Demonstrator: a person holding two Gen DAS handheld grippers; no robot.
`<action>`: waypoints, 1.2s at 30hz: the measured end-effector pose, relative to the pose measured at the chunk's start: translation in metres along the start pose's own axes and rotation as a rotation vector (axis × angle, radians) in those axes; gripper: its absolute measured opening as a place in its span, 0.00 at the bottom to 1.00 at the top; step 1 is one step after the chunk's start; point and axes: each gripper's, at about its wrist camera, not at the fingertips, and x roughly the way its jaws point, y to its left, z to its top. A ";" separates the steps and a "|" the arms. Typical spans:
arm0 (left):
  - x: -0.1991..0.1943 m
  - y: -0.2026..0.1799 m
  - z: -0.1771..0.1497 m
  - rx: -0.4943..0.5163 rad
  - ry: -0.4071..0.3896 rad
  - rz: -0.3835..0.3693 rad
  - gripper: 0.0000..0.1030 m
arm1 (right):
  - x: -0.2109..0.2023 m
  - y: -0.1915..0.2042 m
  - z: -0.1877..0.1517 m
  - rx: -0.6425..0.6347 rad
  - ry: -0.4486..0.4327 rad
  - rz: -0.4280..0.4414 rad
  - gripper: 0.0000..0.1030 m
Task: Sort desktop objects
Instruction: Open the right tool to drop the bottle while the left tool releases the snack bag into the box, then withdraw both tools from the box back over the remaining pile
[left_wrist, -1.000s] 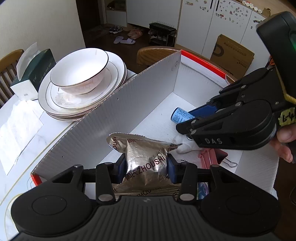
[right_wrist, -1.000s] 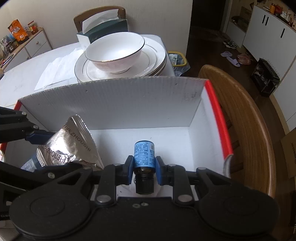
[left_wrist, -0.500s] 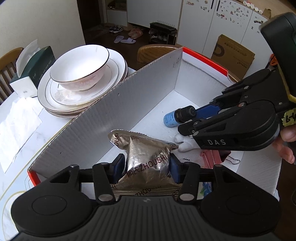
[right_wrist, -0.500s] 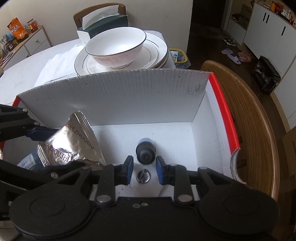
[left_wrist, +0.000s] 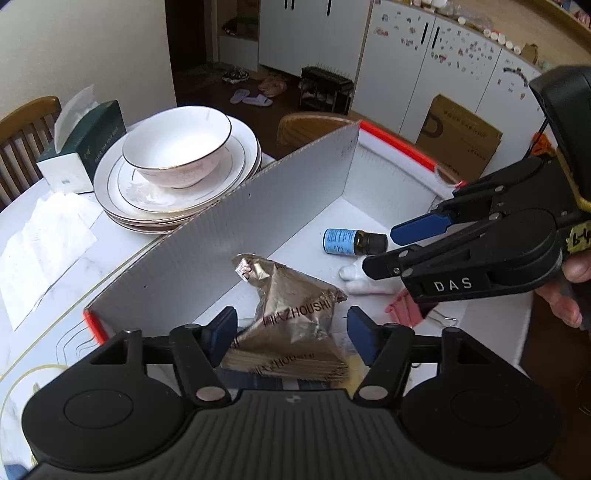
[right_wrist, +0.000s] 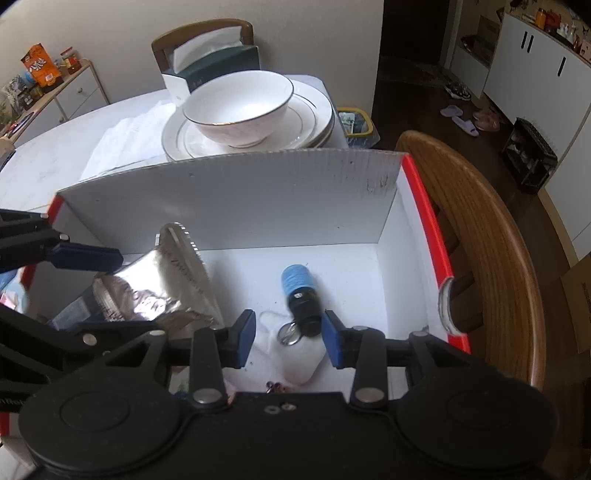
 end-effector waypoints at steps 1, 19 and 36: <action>-0.004 0.000 -0.001 -0.005 -0.007 -0.004 0.63 | -0.004 0.001 -0.001 -0.004 -0.008 0.008 0.39; -0.098 -0.005 -0.056 -0.121 -0.176 0.019 0.63 | -0.085 0.032 -0.028 -0.029 -0.186 0.094 0.62; -0.154 0.016 -0.113 -0.125 -0.236 0.043 0.74 | -0.114 0.101 -0.056 -0.030 -0.257 0.108 0.72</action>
